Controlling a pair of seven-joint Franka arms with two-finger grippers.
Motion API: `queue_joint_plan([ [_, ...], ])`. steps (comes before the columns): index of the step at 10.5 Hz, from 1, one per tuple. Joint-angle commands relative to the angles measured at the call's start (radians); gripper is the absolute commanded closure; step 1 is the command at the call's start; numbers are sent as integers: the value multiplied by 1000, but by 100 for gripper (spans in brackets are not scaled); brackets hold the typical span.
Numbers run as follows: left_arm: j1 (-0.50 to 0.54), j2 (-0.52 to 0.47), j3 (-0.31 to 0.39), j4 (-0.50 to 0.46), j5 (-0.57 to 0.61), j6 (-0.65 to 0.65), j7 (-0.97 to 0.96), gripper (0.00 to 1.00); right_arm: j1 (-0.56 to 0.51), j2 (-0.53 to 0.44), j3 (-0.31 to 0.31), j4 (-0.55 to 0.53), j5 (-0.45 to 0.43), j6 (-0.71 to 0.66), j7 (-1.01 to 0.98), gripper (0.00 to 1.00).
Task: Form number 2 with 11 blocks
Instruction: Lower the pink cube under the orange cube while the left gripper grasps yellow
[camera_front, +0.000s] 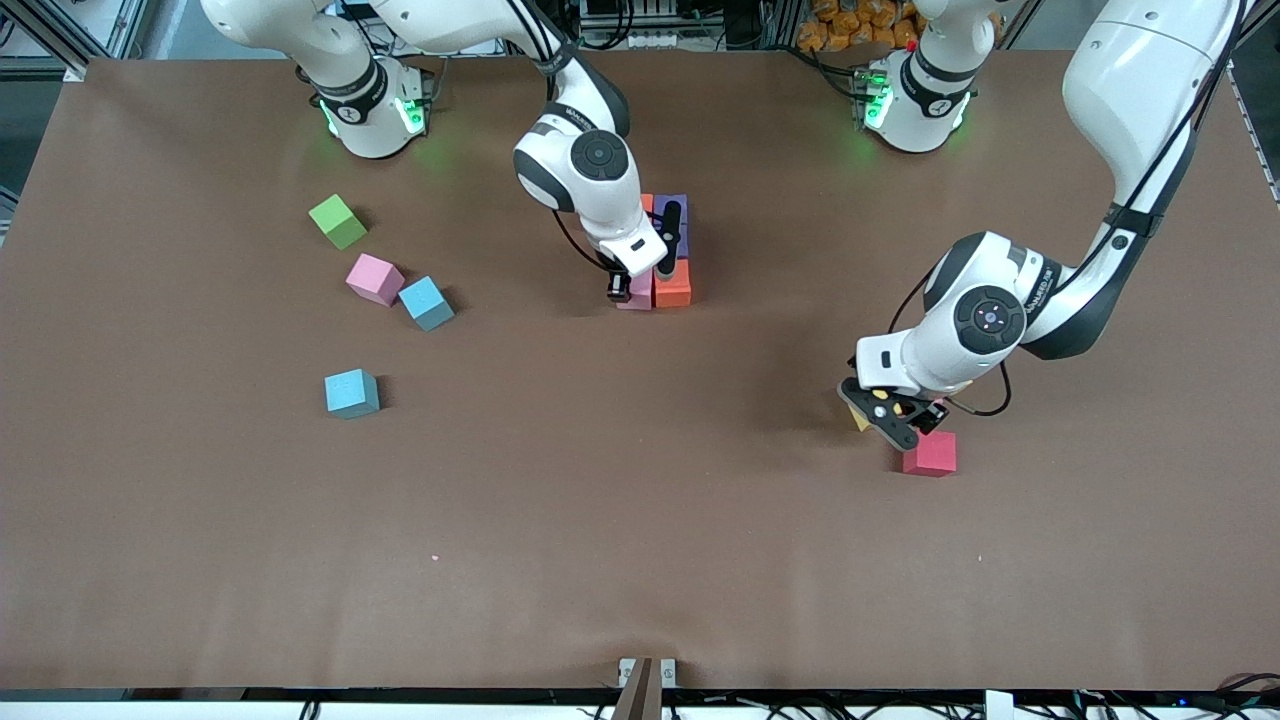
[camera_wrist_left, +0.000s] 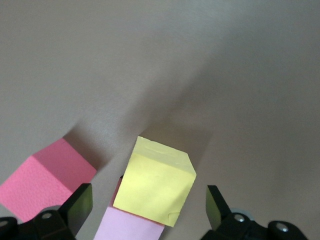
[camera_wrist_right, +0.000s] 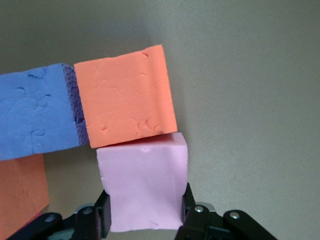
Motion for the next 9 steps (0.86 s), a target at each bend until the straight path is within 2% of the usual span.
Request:
queue_joint_plan([
  [1,9,-1,-7,-26,26,9,105,0,7,18,-2,23,-2,2,-19,92],
  [5,17,28,-7,-31,98,32,177,0,21,18,-2,23,-1,2,-20,92],
  [6,19,31,-7,-37,101,45,198,0,23,17,-2,23,-1,1,-20,85],
  [7,20,42,-7,-38,101,58,202,0,33,17,-2,23,-2,1,-19,16],
  [8,19,46,-7,-46,101,72,202,0,36,17,-2,23,-2,1,-19,0],
  [9,19,48,-7,-54,101,80,202,0,35,12,-2,23,-2,-9,-19,0],
])
